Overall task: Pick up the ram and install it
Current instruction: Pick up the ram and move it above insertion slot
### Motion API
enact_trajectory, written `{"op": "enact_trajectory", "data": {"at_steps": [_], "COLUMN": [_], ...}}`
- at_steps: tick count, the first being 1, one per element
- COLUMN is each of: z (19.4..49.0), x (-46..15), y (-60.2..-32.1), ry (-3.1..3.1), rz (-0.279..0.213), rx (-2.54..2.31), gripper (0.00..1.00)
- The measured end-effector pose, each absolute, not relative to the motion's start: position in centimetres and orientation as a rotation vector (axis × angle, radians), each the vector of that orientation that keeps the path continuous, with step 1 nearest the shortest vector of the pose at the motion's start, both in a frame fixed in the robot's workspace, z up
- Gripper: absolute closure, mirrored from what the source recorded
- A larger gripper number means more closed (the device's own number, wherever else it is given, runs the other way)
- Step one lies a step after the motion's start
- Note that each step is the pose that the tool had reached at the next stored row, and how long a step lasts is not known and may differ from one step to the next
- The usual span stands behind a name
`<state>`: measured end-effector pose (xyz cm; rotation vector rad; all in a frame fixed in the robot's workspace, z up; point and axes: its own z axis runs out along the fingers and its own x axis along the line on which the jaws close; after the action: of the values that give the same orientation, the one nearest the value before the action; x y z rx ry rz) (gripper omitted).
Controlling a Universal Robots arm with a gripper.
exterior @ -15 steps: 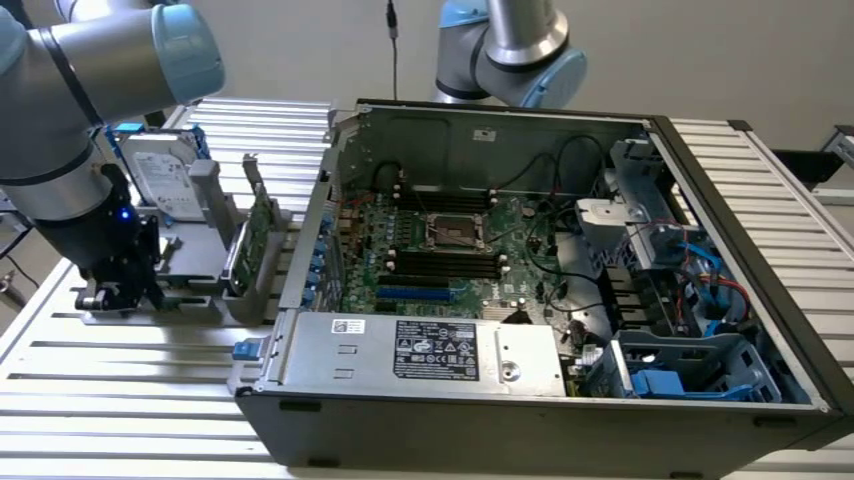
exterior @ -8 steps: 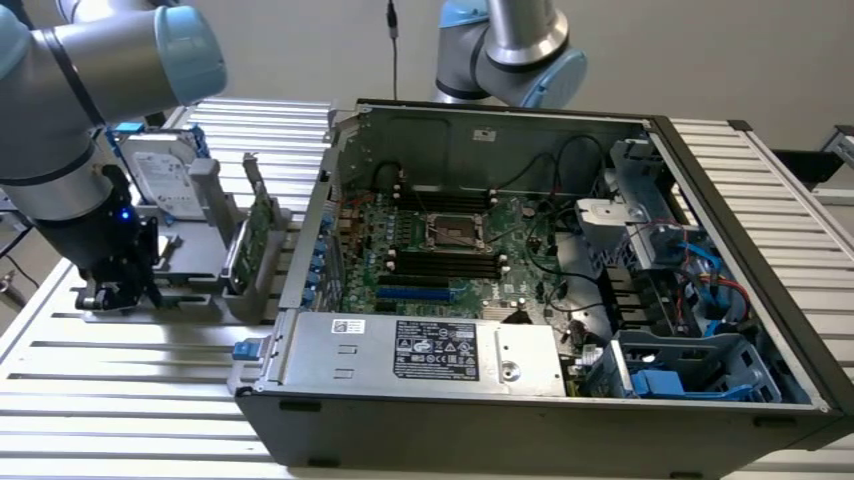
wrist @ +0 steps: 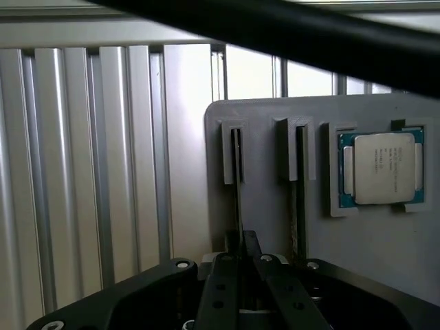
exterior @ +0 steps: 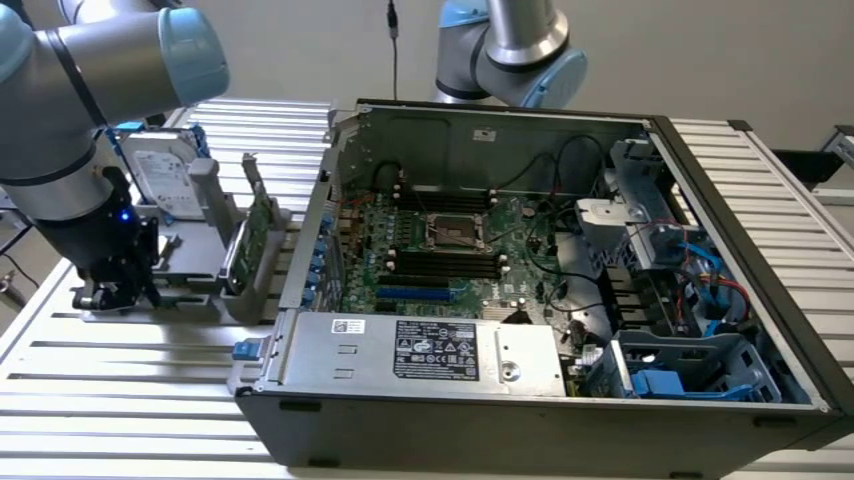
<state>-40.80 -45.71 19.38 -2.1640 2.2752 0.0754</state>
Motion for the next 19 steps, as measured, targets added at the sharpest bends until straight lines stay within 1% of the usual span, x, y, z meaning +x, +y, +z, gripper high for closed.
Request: {"op": "enact_trajectory", "data": {"at_steps": [11, 19], "z": [19.5, 20.6], "x": [-40.8, -40.8], "y": [-45.7, -45.7], "ry": [2.28, 2.28], "rz": [0.076, 0.076], "rx": [-2.16, -2.16], "gripper": [0.86, 0.86]}}
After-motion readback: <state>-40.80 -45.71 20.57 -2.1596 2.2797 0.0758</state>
